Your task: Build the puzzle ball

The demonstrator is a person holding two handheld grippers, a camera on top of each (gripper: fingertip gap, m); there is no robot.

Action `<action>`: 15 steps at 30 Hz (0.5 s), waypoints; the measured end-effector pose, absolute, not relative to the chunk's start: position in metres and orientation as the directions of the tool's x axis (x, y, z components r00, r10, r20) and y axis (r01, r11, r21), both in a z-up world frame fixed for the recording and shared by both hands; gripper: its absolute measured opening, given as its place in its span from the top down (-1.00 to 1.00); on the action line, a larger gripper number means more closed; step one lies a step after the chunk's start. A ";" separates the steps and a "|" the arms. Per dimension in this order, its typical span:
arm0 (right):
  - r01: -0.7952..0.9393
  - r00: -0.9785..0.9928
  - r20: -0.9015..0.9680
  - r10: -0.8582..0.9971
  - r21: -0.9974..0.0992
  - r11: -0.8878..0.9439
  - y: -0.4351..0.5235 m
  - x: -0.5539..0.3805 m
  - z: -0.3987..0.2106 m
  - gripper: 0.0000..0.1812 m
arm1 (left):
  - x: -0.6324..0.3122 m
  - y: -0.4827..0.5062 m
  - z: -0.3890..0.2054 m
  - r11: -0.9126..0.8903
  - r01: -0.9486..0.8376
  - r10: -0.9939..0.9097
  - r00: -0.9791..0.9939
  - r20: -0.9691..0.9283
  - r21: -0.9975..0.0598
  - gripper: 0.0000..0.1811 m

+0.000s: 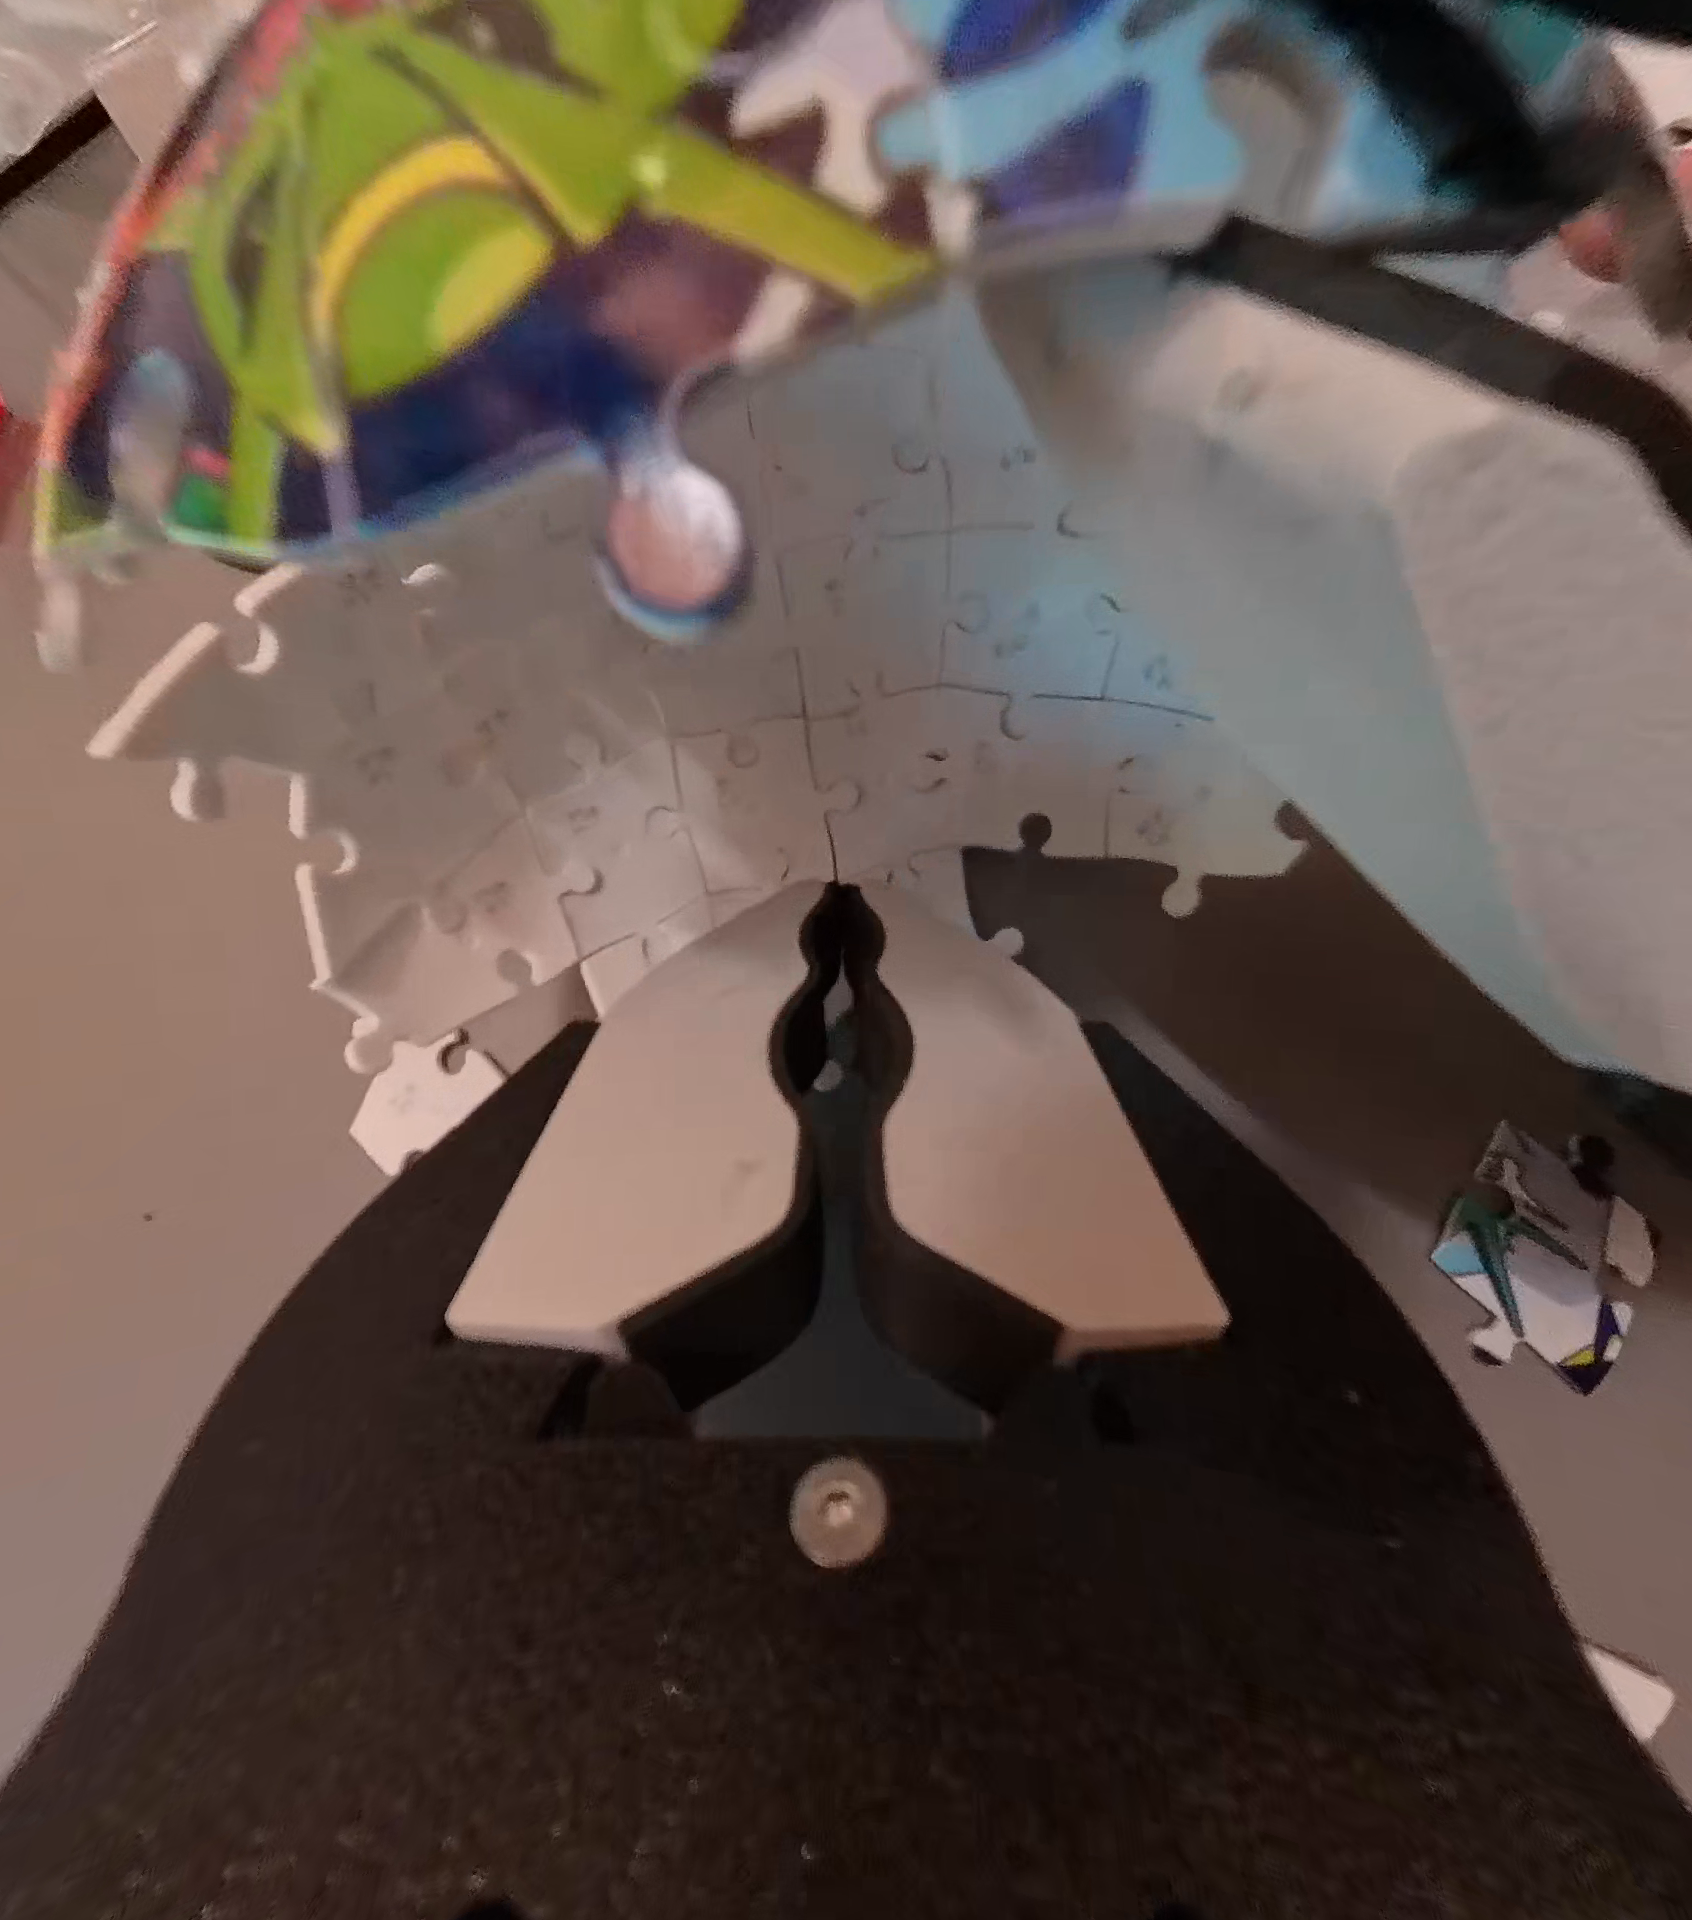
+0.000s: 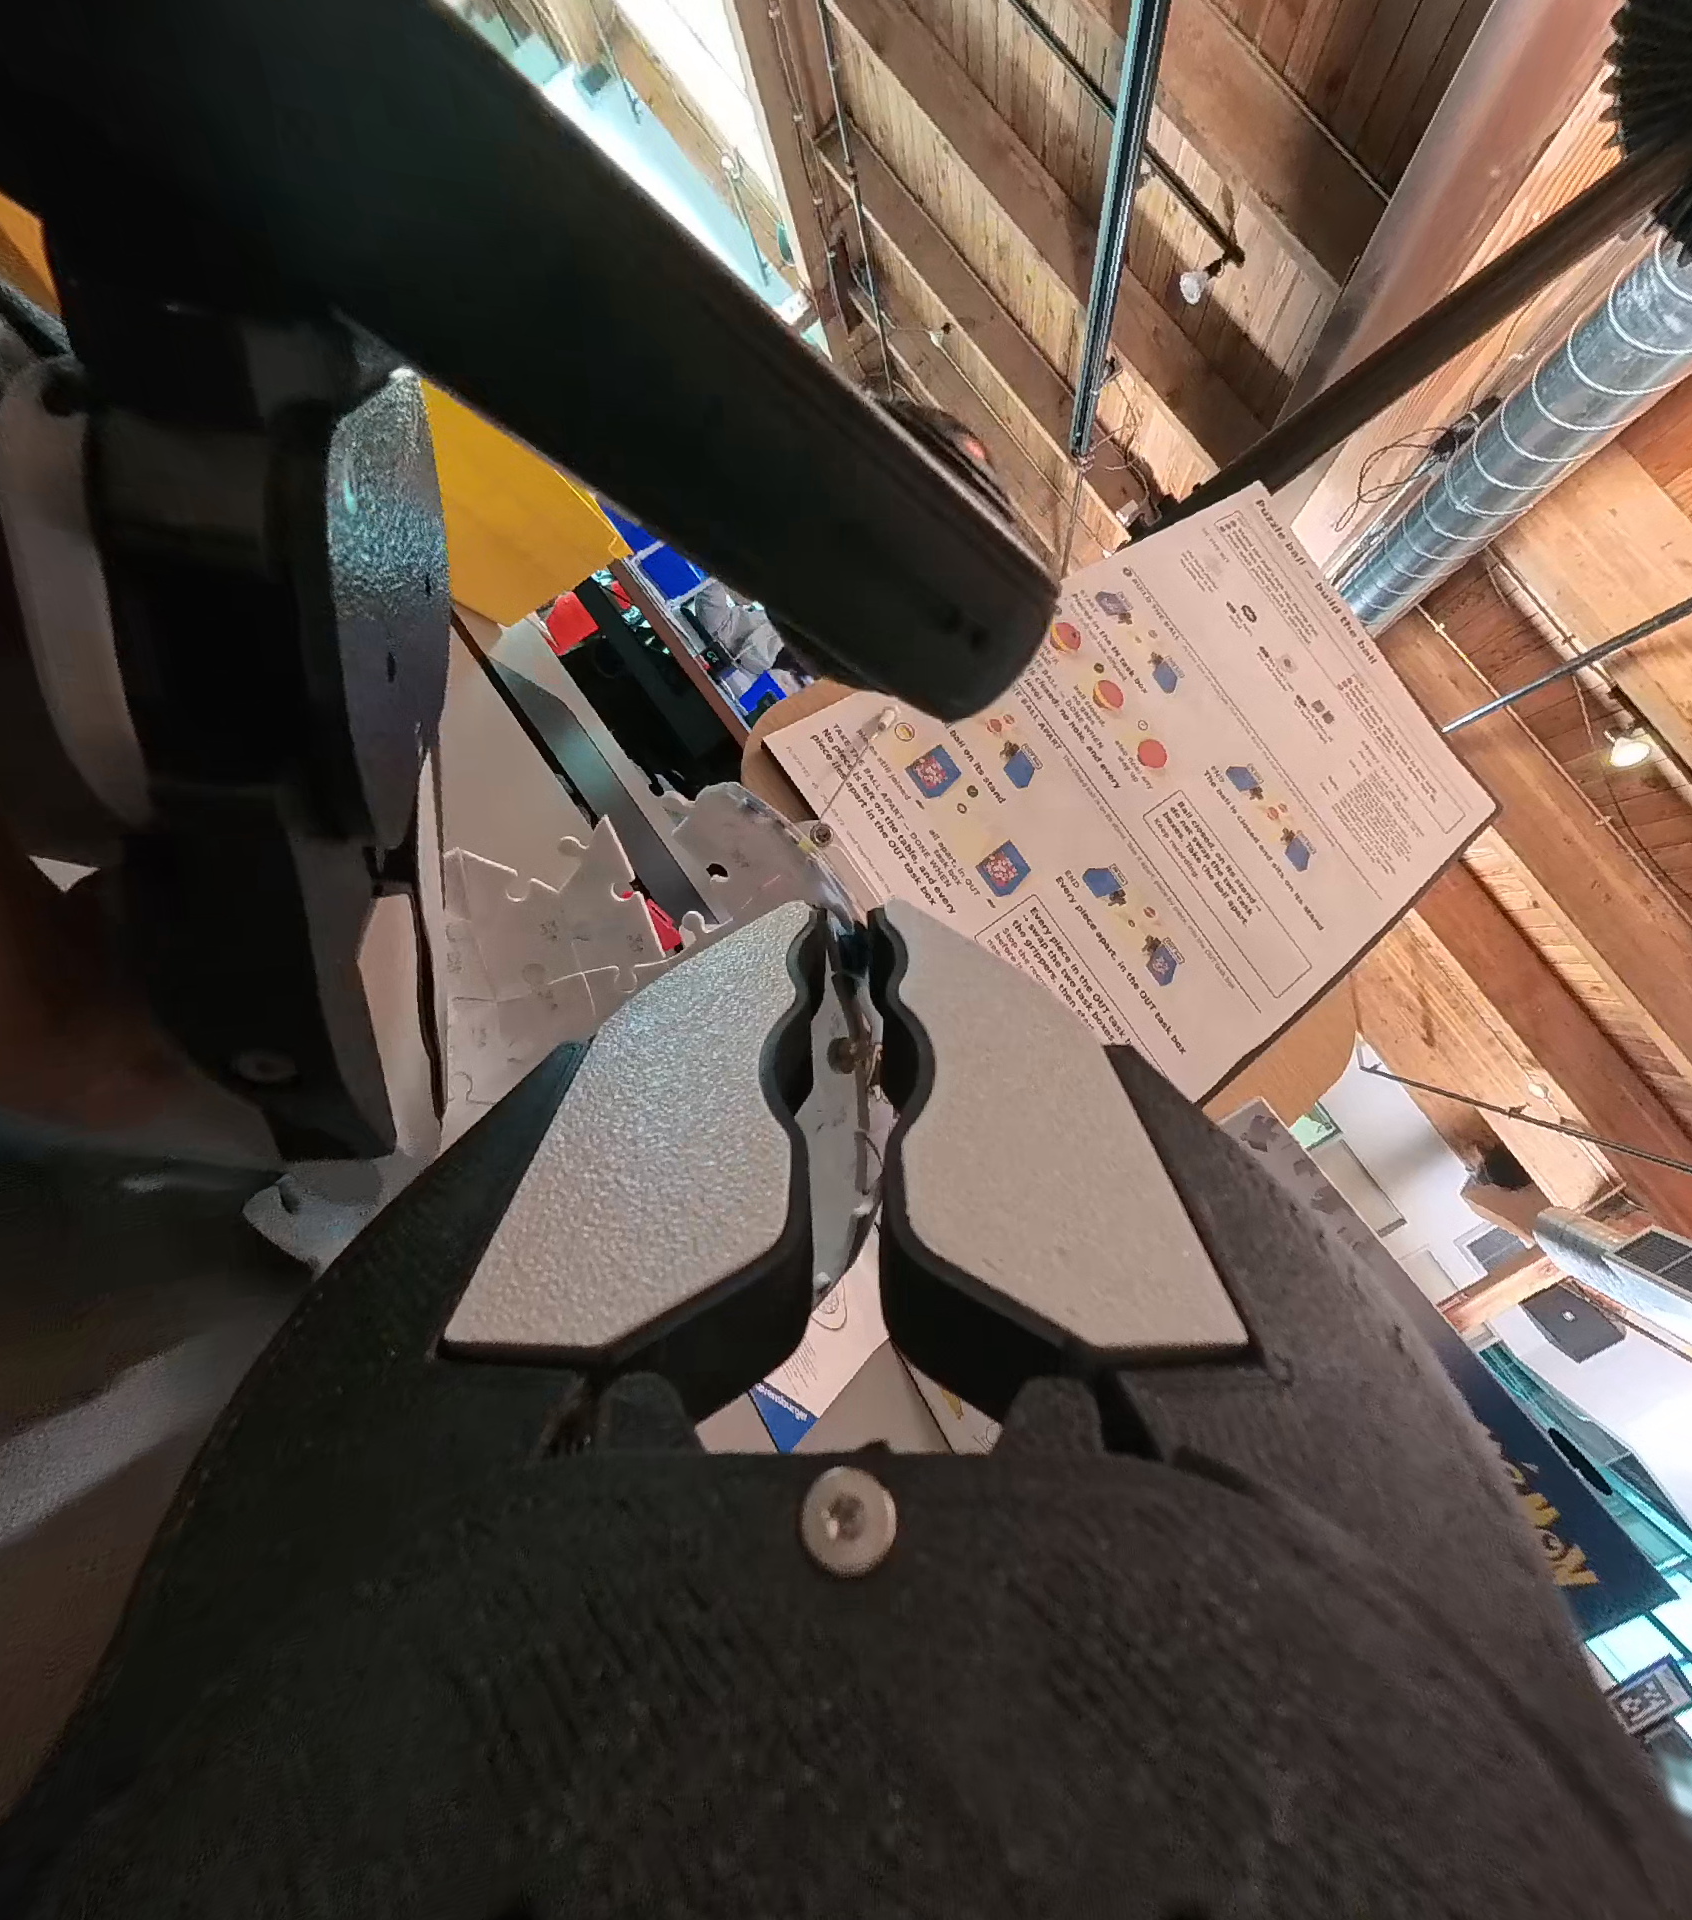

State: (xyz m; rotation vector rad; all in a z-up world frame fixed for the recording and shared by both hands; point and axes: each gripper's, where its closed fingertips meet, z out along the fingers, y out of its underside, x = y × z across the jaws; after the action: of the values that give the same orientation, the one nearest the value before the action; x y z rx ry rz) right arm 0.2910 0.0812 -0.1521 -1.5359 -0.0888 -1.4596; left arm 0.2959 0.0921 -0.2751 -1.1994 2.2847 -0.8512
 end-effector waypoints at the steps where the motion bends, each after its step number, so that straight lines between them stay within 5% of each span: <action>1: 0.633 0.276 0.794 -0.541 -0.574 -0.520 0.081 0.291 -0.152 0.91 | 0.296 0.092 -0.275 0.437 -0.587 -0.841 -0.536 -0.078 -0.681 1.00; 12: 0.631 0.278 0.793 -0.542 -0.577 -0.519 0.081 0.291 -0.153 0.91 | 0.296 0.096 -0.273 0.458 -0.554 -0.834 -0.538 -0.120 -0.695 1.00; 15: 0.630 0.278 0.793 -0.543 -0.577 -0.520 0.080 0.292 -0.153 0.91 | 0.299 0.106 -0.252 0.411 -0.490 -0.850 -0.511 -0.129 -0.768 1.00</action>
State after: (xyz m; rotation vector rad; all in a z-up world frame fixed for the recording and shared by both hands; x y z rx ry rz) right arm 0.2916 0.0805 -0.1527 -1.5374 -0.0835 -1.4581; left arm 0.2989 0.1061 -0.2523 -1.1361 2.1603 -0.9302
